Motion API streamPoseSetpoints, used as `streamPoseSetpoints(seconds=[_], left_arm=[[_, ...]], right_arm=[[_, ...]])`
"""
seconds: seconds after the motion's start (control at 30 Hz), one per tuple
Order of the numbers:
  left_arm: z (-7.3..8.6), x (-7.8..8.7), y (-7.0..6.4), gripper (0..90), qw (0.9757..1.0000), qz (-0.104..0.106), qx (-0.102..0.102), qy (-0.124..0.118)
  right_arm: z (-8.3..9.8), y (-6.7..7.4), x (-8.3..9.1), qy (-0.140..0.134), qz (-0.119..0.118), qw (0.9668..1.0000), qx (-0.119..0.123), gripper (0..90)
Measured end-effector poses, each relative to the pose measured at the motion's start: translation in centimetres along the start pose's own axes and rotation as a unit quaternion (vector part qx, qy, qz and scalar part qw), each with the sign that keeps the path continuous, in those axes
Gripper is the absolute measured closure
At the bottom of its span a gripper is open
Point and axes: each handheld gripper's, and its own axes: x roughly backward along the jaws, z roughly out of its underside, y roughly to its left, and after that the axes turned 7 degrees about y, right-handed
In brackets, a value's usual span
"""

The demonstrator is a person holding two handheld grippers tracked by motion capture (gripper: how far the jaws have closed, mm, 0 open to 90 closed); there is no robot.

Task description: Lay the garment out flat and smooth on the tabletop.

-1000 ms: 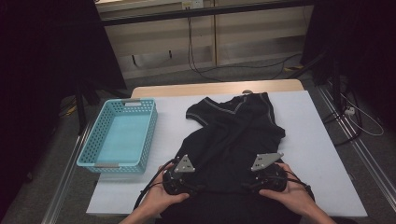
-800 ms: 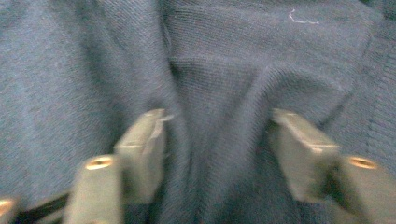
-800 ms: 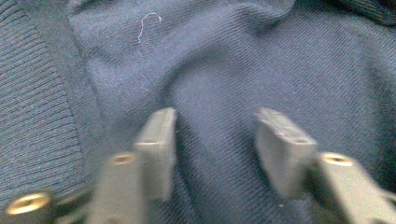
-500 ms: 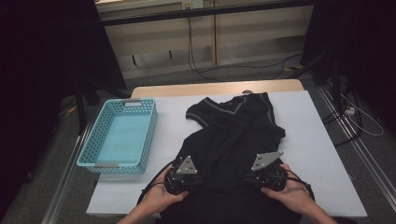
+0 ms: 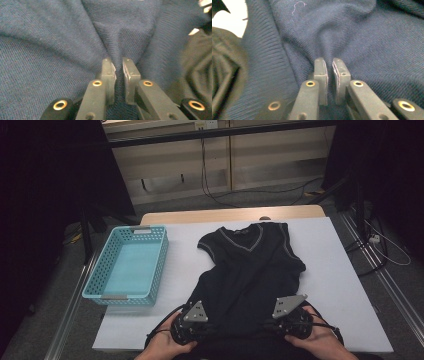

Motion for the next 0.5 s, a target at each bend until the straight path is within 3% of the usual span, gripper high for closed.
streamPoseSetpoints(seconds=[0.07,0.1,0.2,0.23,0.27,0.37,0.43,0.5], left_arm=[[0.3,0.4,-0.6,82.1,0.9999,0.010,-0.004,-0.002],[0.5,0.5,-1.0,82.1,0.9998,0.019,0.005,-0.011],[0.7,0.7,-1.8,80.9,0.9997,0.019,0.003,-0.014],[0.7,0.7,-1.8,77.4,0.9996,0.019,0.012,-0.018],[0.6,0.8,-1.5,71.4,0.9994,0.023,0.014,-0.020],[0.6,1.6,-0.6,57.6,0.9990,0.008,0.026,-0.036],[0.8,2.7,0.2,51.9,0.9974,-0.002,0.039,-0.060],[1.2,3.7,1.2,49.9,0.9961,-0.025,0.048,-0.069]], right_arm=[[0.3,0.7,0.2,-0.001,-0.007,1.0000,0.005,83.5],[0.5,1.0,0.3,-0.001,-0.009,0.9999,0.005,83.5],[0.8,1.8,0.6,-0.004,-0.015,0.9998,0.009,82.6],[0.9,1.9,0.6,-0.004,-0.014,0.9999,0.008,80.7],[0.8,1.9,0.7,-0.007,-0.011,0.9999,0.006,76.8],[0.6,1.4,1.0,-0.020,0.000,0.9998,-0.005,57.8],[0.6,1.0,1.5,-0.037,0.003,0.9993,-0.008,54.5],[0.7,0.6,2.3,-0.059,0.010,0.9979,-0.022,50.4]])
